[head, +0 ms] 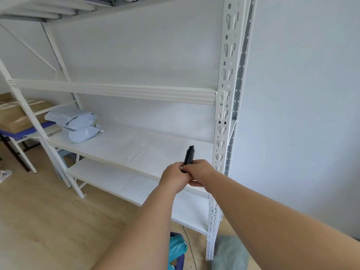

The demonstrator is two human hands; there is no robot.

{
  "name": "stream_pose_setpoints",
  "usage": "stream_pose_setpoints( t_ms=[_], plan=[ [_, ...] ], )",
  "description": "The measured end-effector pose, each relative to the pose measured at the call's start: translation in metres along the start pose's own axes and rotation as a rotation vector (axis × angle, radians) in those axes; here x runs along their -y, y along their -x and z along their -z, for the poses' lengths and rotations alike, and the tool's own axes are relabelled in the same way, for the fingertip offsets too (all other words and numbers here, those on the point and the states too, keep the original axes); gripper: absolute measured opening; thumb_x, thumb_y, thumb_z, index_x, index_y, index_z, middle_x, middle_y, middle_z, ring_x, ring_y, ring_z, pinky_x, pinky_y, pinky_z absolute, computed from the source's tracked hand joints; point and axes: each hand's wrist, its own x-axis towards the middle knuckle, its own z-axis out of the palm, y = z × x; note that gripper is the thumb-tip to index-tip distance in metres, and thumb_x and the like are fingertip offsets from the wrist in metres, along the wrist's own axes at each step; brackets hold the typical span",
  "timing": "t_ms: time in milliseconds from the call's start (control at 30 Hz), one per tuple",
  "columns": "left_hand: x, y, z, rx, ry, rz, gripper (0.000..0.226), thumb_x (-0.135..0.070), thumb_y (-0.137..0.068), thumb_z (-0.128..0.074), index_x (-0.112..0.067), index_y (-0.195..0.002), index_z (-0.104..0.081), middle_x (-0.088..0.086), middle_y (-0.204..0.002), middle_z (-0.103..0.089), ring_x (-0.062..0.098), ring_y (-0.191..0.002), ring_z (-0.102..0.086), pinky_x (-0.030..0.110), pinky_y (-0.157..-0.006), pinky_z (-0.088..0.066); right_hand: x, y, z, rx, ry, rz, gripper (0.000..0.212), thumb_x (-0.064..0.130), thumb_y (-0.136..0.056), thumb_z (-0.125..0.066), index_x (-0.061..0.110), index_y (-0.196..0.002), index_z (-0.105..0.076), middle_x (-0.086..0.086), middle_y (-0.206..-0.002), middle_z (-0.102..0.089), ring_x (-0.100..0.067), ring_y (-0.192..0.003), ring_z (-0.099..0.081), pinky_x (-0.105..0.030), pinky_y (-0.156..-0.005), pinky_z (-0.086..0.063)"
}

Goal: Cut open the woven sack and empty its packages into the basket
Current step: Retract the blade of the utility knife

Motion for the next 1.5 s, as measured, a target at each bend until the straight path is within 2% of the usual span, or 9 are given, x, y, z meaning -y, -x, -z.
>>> stream_pose_setpoints(
  t_ms=[100,167,367,633,733,967,1133,1300,1500],
  plan=[
    [0.002,-0.004,0.004,0.188,0.131,0.036,0.034,-0.024,-0.082,-0.065,-0.029,-0.115,-0.062,-0.004,-0.095,-0.066,0.014,-0.084,-0.059,0.023,-0.07,-0.047,-0.003,-0.007,0.009,-0.046,0.036,-0.025,0.017,0.009,-0.088,-0.057,0.008,-0.104,-0.064,-0.009,-0.084,-0.067,-0.024,-0.077,-0.062,-0.032,-0.077,-0.057],
    [0.004,-0.008,0.004,0.248,0.192,0.052,0.038,-0.022,-0.081,-0.071,-0.028,-0.117,-0.062,-0.002,-0.099,-0.068,0.012,-0.083,-0.06,0.022,-0.071,-0.05,-0.006,-0.013,0.017,-0.053,0.023,-0.037,0.022,0.011,-0.089,-0.057,0.007,-0.11,-0.063,-0.013,-0.099,-0.071,-0.024,-0.082,-0.065,-0.031,-0.074,-0.057],
    [0.007,-0.029,-0.013,0.111,0.189,0.019,0.042,-0.013,-0.083,-0.068,-0.027,-0.122,-0.062,-0.003,-0.095,-0.067,0.016,-0.083,-0.059,0.026,-0.072,-0.05,-0.019,-0.034,0.028,0.056,-0.073,-0.007,0.042,0.013,-0.086,-0.065,0.016,-0.126,-0.053,-0.002,-0.1,-0.071,-0.014,-0.081,-0.068,-0.026,-0.075,-0.058],
    [0.033,-0.048,-0.039,-0.096,0.038,-0.002,0.03,-0.018,-0.081,-0.067,-0.023,-0.111,-0.068,-0.003,-0.096,-0.068,0.02,-0.092,-0.065,0.03,-0.077,-0.051,-0.047,-0.082,0.017,0.029,-0.096,-0.033,0.057,0.006,-0.087,-0.064,0.014,-0.14,-0.045,-0.015,-0.115,-0.067,-0.021,-0.085,-0.068,-0.025,-0.068,-0.059],
    [0.051,-0.072,-0.044,-0.082,-0.007,0.008,0.032,-0.02,-0.081,-0.068,-0.022,-0.112,-0.067,-0.003,-0.101,-0.067,0.018,-0.093,-0.063,0.027,-0.076,-0.05,-0.06,-0.104,0.007,-0.021,-0.11,-0.098,0.06,0.009,-0.086,-0.065,0.014,-0.142,-0.043,-0.016,-0.112,-0.068,-0.026,-0.088,-0.069,-0.029,-0.075,-0.059],
    [0.088,-0.142,-0.056,0.049,0.02,-0.01,0.03,-0.027,-0.081,-0.068,-0.021,-0.111,-0.067,-0.005,-0.103,-0.067,0.018,-0.094,-0.063,0.034,-0.082,-0.053,-0.067,-0.161,-0.004,-0.168,-0.173,-0.21,0.058,0.002,-0.088,-0.06,0.016,-0.142,-0.042,-0.019,-0.116,-0.066,-0.024,-0.083,-0.064,-0.023,-0.061,-0.056],
    [0.112,-0.182,-0.066,0.106,0.026,0.002,0.032,-0.03,-0.08,-0.069,-0.022,-0.111,-0.065,-0.008,-0.103,-0.067,0.014,-0.09,-0.064,0.031,-0.08,-0.053,-0.081,-0.198,-0.015,-0.241,-0.172,-0.281,0.058,0.002,-0.088,-0.059,0.02,-0.141,-0.045,-0.016,-0.114,-0.067,-0.026,-0.096,-0.067,-0.031,-0.074,-0.058],
    [0.129,-0.207,-0.082,0.1,0.002,0.025,0.027,-0.025,-0.082,-0.066,-0.026,-0.109,-0.066,-0.006,-0.103,-0.065,0.014,-0.083,-0.066,0.033,-0.073,-0.056,-0.095,-0.219,-0.017,-0.19,-0.24,-0.325,0.051,-0.001,-0.086,-0.055,0.021,-0.132,-0.056,-0.008,-0.112,-0.07,-0.02,-0.104,-0.067,-0.027,-0.073,-0.057],
    [0.149,-0.23,-0.092,0.087,-0.03,0.062,0.034,-0.017,-0.083,-0.064,-0.031,-0.114,-0.061,-0.007,-0.111,-0.054,0.014,-0.095,-0.062,0.033,-0.082,-0.053,-0.111,-0.241,-0.028,-0.146,-0.305,-0.362,0.055,-0.008,-0.081,-0.051,0.026,-0.124,-0.06,0.009,-0.101,-0.075,-0.013,-0.109,-0.065,-0.029,-0.08,-0.056]
  ],
)
